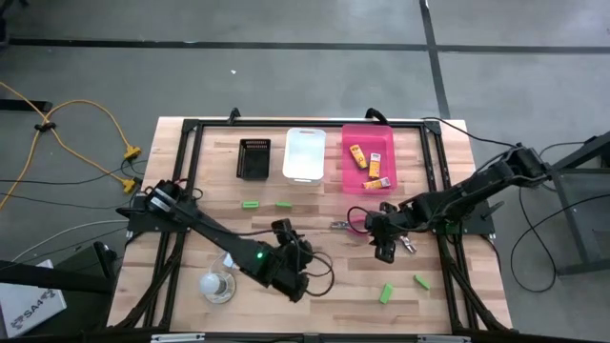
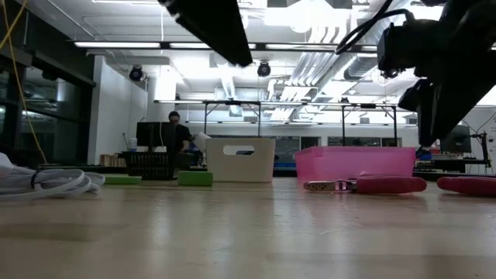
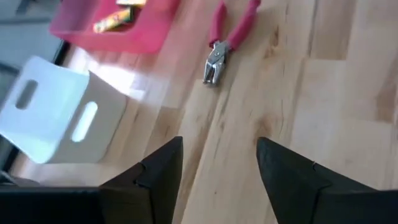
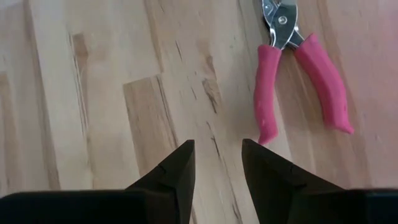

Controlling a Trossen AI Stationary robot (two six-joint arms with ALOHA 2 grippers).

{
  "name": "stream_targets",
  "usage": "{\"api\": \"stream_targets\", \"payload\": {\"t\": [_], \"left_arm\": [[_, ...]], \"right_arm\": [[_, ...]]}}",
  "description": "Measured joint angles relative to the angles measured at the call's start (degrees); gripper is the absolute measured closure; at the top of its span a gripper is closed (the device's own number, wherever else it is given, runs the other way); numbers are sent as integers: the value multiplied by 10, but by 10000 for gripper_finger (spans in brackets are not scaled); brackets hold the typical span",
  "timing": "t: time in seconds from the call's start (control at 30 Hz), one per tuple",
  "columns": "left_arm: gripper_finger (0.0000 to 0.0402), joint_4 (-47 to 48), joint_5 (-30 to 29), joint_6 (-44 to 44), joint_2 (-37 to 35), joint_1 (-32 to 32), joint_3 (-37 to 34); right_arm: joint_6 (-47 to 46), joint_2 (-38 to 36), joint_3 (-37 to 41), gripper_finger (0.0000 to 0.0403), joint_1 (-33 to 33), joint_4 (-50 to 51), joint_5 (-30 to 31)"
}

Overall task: Pick & Place School Supplies
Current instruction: Put the left pink hole puncher into the white bin

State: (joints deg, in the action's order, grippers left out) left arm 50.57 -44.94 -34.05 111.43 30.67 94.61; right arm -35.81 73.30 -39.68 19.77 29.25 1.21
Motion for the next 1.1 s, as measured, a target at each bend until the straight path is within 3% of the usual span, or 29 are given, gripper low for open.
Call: {"api": "stream_targets", "payload": {"t": [0.17, 0.37, 0.6, 0.73, 0.93, 1.1], "left_arm": [[214, -4, -11, 70, 0, 24, 0], [214, 49, -135, -33, -10, 24, -24], [214, -13, -134, -84, -47, 16, -137], [214, -123, -106, 2, -74, 16, -190], [214, -264, 16, 235, -125, -5, -205], [214, -332, 105, 296, -167, -58, -269]], "right_arm": [[-4, 0, 0, 282, 0, -22, 0], [-15, 0, 0, 282, 0, -57, -1], [-15, 0, 0, 282, 0, -64, 0], [-1, 0, -1, 282, -1, -64, 1], [-2, 0, -1, 282, -17, -70, 4], [-1, 0, -1, 282, -38, -79, 3]]}}
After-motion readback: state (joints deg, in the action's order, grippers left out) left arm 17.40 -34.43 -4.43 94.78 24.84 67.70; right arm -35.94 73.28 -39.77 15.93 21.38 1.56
